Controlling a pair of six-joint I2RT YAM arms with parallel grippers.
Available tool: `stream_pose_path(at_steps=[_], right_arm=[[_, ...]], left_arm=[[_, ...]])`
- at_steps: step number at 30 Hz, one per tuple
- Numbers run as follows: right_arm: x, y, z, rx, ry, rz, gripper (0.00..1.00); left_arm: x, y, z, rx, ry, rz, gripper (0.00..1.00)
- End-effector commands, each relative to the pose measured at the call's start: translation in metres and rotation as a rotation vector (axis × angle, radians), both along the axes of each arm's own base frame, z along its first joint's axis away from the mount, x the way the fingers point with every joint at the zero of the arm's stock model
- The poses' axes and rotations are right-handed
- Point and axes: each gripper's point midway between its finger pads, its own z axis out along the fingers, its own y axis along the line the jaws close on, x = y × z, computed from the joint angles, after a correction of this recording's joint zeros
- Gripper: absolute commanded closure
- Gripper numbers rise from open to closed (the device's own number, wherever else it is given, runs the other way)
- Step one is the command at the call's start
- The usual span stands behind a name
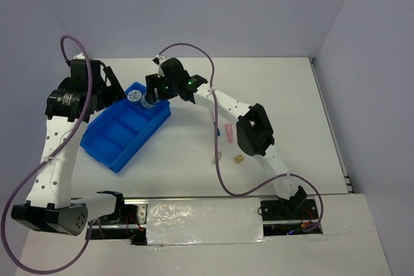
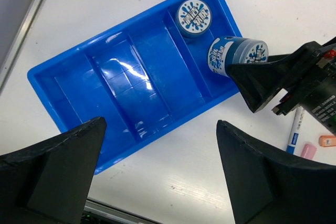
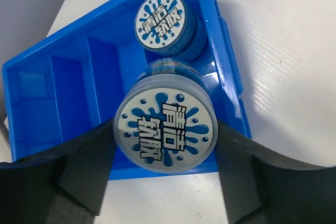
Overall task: Sort the stationery into containers
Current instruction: Place the stationery in the storage box, then pick up the pen from the center of the board.
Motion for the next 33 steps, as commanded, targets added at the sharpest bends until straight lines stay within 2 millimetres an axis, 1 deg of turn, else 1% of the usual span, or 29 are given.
stream_pose_path(at_steps=[1, 2, 3, 4, 7, 9, 10, 11, 12, 13, 14, 15, 16, 17, 18, 19, 20, 21, 22, 23, 24, 25, 26, 27, 28, 29, 30, 31, 33], right_arm=[[-0.007, 0.014, 0.04, 0.076, -0.07, 0.053, 0.2], [-0.011, 0.017, 0.046, 0.091, -0.071, 0.081, 0.03], [-0.013, 0.018, 0.057, 0.11, -0.087, 0.089, 0.0], [-0.013, 0.017, 0.064, 0.115, -0.095, 0.083, 0.0], [-0.006, 0.004, 0.107, 0.144, -0.163, 0.032, 0.0], [0.004, -0.019, 0.137, 0.154, -0.198, -0.045, 0.0], [0.009, -0.032, 0.143, 0.143, -0.198, -0.085, 0.0], [0.021, -0.055, 0.146, 0.131, -0.175, -0.171, 0.0], [0.026, -0.094, 0.163, 0.114, -0.147, -0.334, 0.0], [0.026, -0.123, 0.143, 0.059, -0.087, -0.428, 0.0], [0.025, -0.153, 0.141, 0.034, -0.057, -0.524, 0.0], [0.024, -0.198, 0.128, -0.022, -0.004, -0.641, 0.0], [0.002, -0.243, 0.125, -0.047, 0.017, -0.757, 0.0], [-0.007, -0.27, 0.123, -0.063, 0.022, -0.811, 0.0], [-0.018, -0.302, 0.119, -0.087, 0.032, -0.871, 0.0], [-0.044, -0.335, 0.119, -0.108, 0.018, -0.921, 0.0], [-0.057, -0.353, 0.119, -0.121, 0.011, -0.941, 0.0], [-0.071, -0.371, 0.115, -0.161, 0.015, -0.954, 0.0], [-0.087, -0.389, 0.103, -0.228, 0.014, -0.964, 0.0], [-0.105, -0.403, 0.119, -0.203, -0.021, -0.974, 0.0], [-0.12, -0.414, 0.115, -0.238, -0.012, -0.972, 0.0], [-0.132, -0.426, 0.106, -0.275, -0.003, -0.974, 0.0], [-0.142, -0.43, 0.106, -0.276, -0.001, -0.965, 0.0], [-0.158, -0.438, 0.112, -0.263, -0.017, -0.958, 0.0], [-0.168, -0.441, 0.107, -0.277, -0.013, -0.94, 0.0], [-0.182, -0.443, 0.11, -0.258, -0.022, -0.913, 0.0], [-0.189, -0.446, 0.104, -0.284, -0.024, -0.886, 0.0], [-0.196, -0.448, 0.103, -0.288, -0.018, -0.881, 0.0], [-0.213, -0.452, 0.1, -0.282, -0.008, -0.857, 0.0]], left_arm=[[-0.005, 0.005, 0.002, 0.039, 0.004, -0.024, 0.01], [-0.005, 0.005, 0.001, 0.038, 0.007, -0.028, 0.01], [-0.004, 0.004, -0.002, 0.04, 0.015, -0.038, 0.01], [-0.004, 0.003, -0.003, 0.041, 0.018, -0.043, 0.01], [-0.001, -0.001, -0.007, 0.037, 0.031, -0.077, 0.01], [0.003, -0.004, -0.013, 0.032, 0.053, -0.097, 0.01], [0.007, -0.011, -0.014, 0.008, 0.054, -0.127, 0.01], [0.012, -0.017, -0.019, -0.016, 0.065, -0.147, 0.01], [0.016, -0.027, -0.018, -0.05, 0.06, -0.169, 0.01], [0.022, -0.033, -0.02, -0.061, 0.061, -0.175, 0.01], [0.033, -0.057, -0.028, -0.072, 0.085, -0.205, 0.01], [0.042, -0.071, -0.018, -0.064, 0.064, -0.217, 0.01], [0.049, -0.089, -0.021, -0.054, 0.074, -0.237, 0.01], [0.06, -0.125, -0.04, -0.055, 0.127, -0.286, 0.01], [0.069, -0.145, -0.033, -0.08, 0.105, -0.309, 0.01], [0.079, -0.175, -0.055, -0.108, 0.154, -0.321, 0.01], [0.086, -0.191, -0.061, -0.126, 0.158, -0.325, 0.01], [0.094, -0.207, -0.058, -0.145, 0.136, -0.328, 0.01], [0.098, -0.233, -0.082, -0.133, 0.177, -0.347, 0.01], [0.103, -0.245, -0.089, -0.134, 0.176, -0.316, 0.01], [0.111, -0.26, -0.08, -0.146, 0.145, -0.315, 0.01], [0.112, -0.282, -0.108, -0.116, 0.197, -0.323, 0.02], [0.116, -0.293, -0.115, -0.113, 0.201, -0.307, 0.02], [0.123, -0.301, -0.107, -0.102, 0.168, -0.296, 0.02], [0.124, -0.314, -0.136, -0.059, 0.212, -0.294, 0.02], [0.131, -0.32, -0.135, -0.058, 0.191, -0.284, 0.02], [0.133, -0.326, -0.143, -0.057, 0.198, -0.287, 0.02], [0.135, -0.33, -0.165, -0.037, 0.226, -0.283, 0.02], [0.14, -0.334, -0.187, -0.026, 0.244, -0.273, 0.03]])
